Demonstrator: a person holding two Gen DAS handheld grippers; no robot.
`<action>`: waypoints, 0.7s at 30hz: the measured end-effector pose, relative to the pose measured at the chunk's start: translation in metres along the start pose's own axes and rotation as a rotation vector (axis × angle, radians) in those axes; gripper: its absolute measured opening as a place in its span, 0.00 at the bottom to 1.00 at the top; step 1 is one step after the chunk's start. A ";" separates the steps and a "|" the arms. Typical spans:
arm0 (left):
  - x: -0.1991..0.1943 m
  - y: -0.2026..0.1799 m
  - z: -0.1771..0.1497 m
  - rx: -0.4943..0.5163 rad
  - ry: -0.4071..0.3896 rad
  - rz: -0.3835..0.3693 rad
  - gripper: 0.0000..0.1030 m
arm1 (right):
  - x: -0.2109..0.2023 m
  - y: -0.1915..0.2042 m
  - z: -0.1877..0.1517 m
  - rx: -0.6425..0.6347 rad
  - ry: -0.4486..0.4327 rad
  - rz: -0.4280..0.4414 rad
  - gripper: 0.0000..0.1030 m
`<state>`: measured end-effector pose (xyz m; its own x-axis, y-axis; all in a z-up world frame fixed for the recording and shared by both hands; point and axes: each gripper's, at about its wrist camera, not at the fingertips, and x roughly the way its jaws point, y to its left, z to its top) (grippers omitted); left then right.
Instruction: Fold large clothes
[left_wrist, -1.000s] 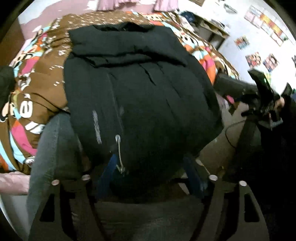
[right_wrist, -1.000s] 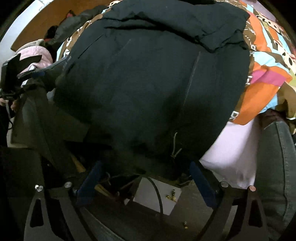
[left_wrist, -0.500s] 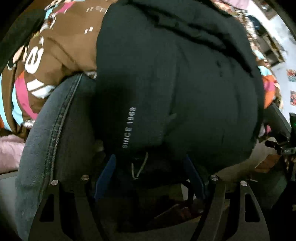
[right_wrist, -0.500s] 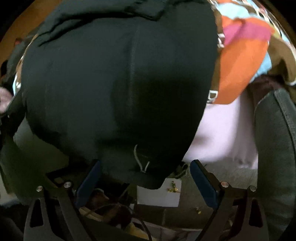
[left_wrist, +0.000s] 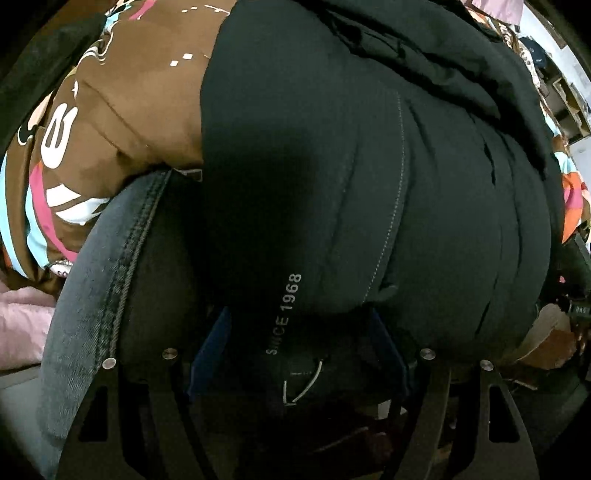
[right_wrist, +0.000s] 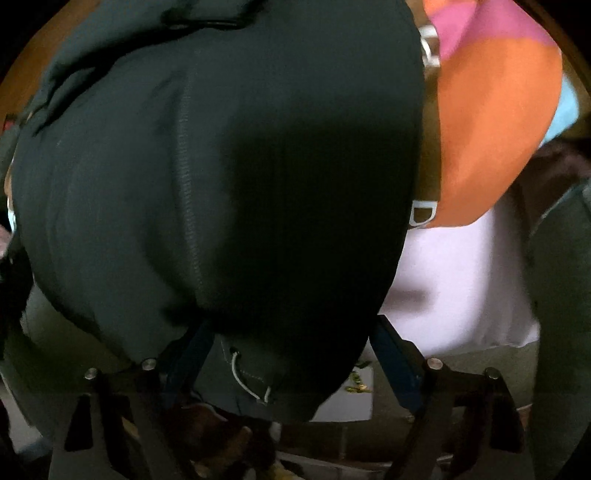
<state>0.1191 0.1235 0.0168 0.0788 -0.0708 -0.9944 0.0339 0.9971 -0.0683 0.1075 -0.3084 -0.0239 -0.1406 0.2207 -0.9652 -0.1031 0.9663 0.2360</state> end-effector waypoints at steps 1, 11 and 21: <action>0.001 -0.001 0.000 0.006 0.003 0.007 0.68 | 0.001 -0.004 -0.003 0.016 0.003 0.019 0.79; 0.006 -0.009 0.010 -0.014 0.012 -0.057 0.40 | 0.002 -0.002 -0.013 0.001 -0.005 0.124 0.22; -0.055 -0.004 0.006 -0.077 -0.080 -0.220 0.09 | -0.109 0.021 -0.025 -0.070 -0.183 0.369 0.08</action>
<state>0.1205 0.1234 0.0724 0.1561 -0.2851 -0.9457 -0.0168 0.9565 -0.2911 0.0960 -0.3159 0.0890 -0.0038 0.5767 -0.8169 -0.1466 0.8078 0.5709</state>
